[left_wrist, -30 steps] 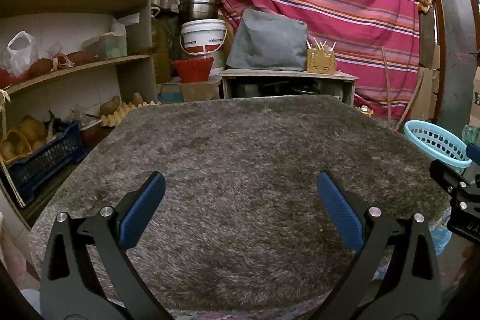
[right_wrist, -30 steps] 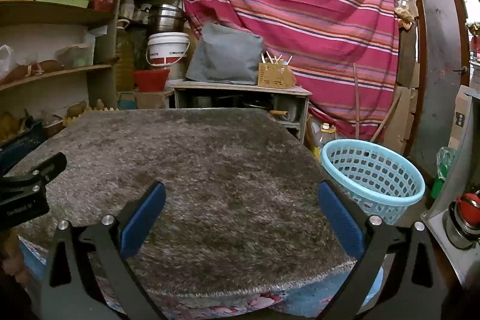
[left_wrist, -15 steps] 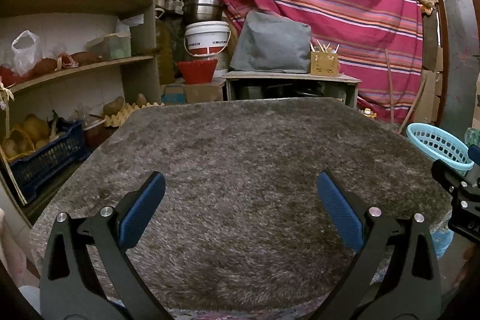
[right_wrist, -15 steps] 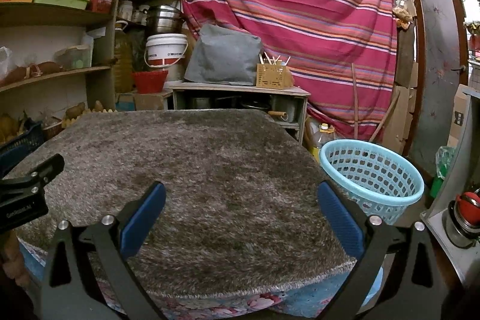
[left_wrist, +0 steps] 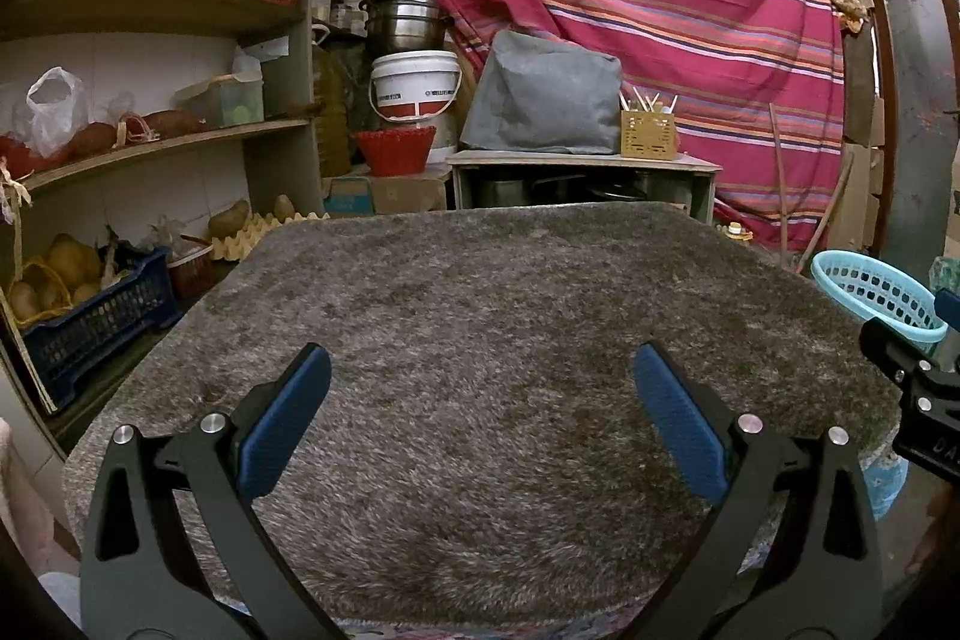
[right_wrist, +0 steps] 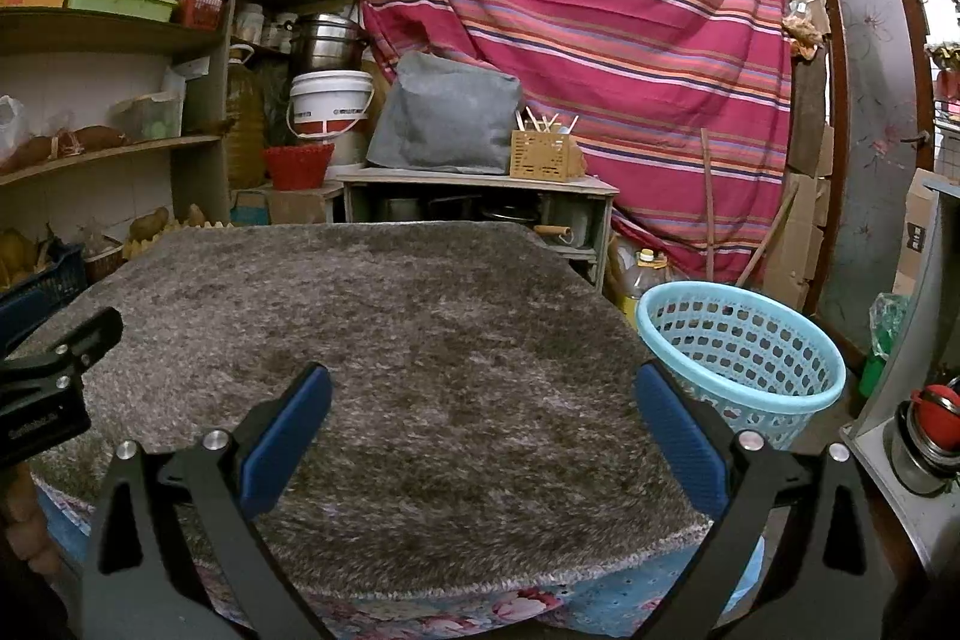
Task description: Collect trash
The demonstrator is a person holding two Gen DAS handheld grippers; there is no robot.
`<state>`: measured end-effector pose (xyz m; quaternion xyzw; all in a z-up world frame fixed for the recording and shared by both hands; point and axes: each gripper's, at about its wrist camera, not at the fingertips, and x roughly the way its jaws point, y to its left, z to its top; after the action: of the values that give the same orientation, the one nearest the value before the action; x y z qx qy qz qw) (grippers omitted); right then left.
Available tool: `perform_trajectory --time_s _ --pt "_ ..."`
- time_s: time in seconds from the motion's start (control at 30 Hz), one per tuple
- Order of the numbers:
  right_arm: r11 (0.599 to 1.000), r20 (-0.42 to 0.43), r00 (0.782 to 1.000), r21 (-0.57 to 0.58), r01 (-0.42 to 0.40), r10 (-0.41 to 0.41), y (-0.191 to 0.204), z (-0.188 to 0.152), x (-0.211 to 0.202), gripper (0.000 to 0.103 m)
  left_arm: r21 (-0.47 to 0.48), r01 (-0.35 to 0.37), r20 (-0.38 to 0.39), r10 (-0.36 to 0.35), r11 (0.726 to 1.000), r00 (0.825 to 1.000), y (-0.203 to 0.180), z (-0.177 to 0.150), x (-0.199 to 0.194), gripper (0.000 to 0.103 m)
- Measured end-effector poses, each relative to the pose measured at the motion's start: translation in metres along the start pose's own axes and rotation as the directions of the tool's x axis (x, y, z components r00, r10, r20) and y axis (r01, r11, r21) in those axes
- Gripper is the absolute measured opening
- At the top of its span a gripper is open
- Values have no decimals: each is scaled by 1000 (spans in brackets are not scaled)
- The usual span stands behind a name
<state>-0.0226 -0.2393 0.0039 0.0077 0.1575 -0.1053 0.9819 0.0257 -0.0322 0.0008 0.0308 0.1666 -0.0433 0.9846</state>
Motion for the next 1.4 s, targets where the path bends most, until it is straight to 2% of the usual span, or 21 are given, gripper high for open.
perform_trajectory --time_s 1.4 --pt "1000 -5 1000 25 -7 7 2 -2 2 99 31 -16 21 15 999 1000 9 3 0 98"
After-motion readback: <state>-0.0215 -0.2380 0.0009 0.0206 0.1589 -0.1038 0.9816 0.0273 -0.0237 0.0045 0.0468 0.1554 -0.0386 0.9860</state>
